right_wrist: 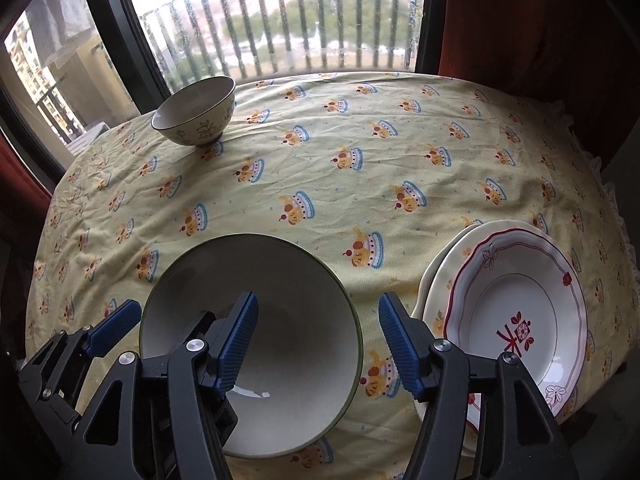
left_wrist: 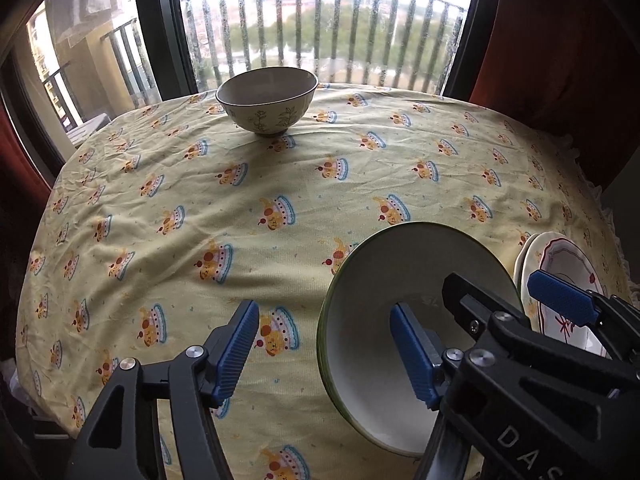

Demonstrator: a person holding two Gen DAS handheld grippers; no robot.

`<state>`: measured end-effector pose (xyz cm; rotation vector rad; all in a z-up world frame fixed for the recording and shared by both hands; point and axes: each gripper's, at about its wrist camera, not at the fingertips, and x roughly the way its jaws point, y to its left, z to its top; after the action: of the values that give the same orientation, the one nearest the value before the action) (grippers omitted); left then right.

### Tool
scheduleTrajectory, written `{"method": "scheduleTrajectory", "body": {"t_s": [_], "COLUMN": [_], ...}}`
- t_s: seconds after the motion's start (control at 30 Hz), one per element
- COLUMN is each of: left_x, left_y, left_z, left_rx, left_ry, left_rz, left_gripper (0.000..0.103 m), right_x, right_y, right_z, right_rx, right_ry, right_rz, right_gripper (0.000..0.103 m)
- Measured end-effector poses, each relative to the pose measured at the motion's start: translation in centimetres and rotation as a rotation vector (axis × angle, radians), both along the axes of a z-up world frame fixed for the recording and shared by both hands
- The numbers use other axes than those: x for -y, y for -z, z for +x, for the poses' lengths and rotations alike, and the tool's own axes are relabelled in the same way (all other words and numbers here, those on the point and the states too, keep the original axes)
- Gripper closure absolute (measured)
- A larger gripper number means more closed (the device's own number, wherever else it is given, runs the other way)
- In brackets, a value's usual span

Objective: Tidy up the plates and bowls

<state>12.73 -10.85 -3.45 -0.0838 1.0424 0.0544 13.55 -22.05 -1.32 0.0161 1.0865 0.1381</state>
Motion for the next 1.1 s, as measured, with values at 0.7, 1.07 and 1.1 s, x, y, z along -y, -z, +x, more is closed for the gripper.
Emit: {"method": "scheduleTrajectory", "body": {"t_s": [0.7,1.07,1.1], "left_x": [-7.4,-11.9,-12.2], "left_y": [-4.3,-3.9,-3.7], "left_z": [6.5,13.4,14.0], "left_rx": [0.081,0.103,0.103], "left_ry": [0.003,0.015,0.019], "left_rz": [0.054,0.03,0.026], "left_gripper": [0.016,0.031,0.032], "right_x": [-7.6,-12.4,-12.7], "right_y": [-4.5,-4.7,-4.5], "right_z": [5.7,12.7,13.3], "right_rx": [0.117,0.144,0.142], "right_ry": [-0.013,0.016,0.028], "right_rz": [0.046,0.023,0.021], "right_gripper": [0.016,0.016,0.016]}}
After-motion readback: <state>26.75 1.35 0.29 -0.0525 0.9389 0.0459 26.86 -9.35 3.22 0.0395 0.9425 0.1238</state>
